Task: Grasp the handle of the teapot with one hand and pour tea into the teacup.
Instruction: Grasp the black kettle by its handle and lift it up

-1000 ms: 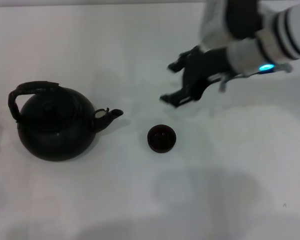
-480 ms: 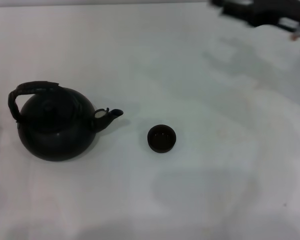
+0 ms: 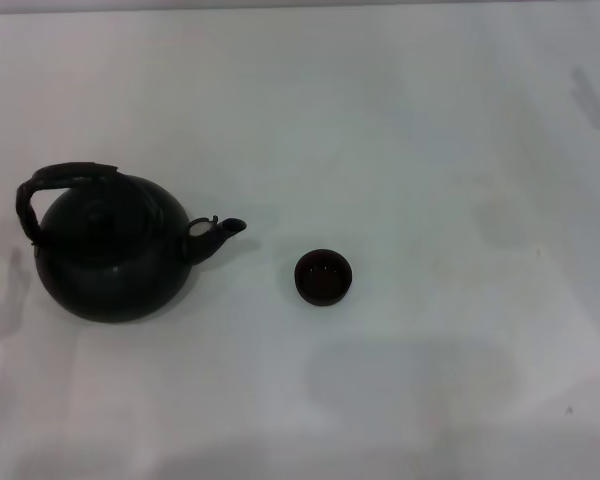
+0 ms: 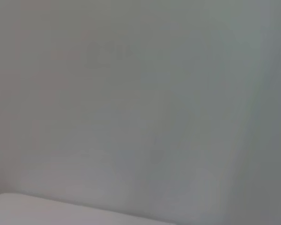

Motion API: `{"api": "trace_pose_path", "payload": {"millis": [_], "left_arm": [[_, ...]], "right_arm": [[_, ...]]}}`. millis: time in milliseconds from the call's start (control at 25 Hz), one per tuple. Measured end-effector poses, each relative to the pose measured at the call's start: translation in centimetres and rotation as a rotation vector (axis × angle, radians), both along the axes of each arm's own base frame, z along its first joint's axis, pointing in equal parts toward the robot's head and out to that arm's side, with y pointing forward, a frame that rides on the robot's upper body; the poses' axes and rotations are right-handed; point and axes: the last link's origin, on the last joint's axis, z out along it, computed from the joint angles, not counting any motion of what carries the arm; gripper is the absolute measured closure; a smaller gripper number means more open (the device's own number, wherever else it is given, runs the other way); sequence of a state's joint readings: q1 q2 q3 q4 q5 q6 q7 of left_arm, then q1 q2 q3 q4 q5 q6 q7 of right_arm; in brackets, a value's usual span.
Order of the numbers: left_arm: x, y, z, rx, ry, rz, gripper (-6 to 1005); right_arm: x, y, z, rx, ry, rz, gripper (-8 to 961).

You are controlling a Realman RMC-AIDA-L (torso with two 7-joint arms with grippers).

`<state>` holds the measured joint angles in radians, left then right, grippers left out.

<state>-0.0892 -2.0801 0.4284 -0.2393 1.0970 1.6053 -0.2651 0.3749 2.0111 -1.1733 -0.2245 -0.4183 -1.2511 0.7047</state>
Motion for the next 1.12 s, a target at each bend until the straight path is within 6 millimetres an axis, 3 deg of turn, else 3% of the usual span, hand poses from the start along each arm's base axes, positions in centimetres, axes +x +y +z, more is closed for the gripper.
{"api": "trace_pose_path", "payload": {"millis": [240, 480, 1000, 1120], "left_arm": [[-0.3, -1.6, -0.1, -0.009, 0.033, 0.015, 245], [0.3, -3.1, -0.6, -0.074, 0.046, -0.048, 246], [2.4, 0.3, -1.8, -0.156, 0.053, -0.198, 248], [2.4, 0.3, -1.8, -0.156, 0.053, -0.198, 248]], "right_arm": [[1.2, 0.2, -0.1, -0.013, -0.004, -0.082, 130], [1.1, 0.8, -0.3, -0.02, -0.007, -0.098, 131], [1.2, 0.9, -0.5, -0.025, -0.005, -0.108, 131], [1.2, 0.9, -0.5, -0.025, -0.005, -0.109, 131]]}}
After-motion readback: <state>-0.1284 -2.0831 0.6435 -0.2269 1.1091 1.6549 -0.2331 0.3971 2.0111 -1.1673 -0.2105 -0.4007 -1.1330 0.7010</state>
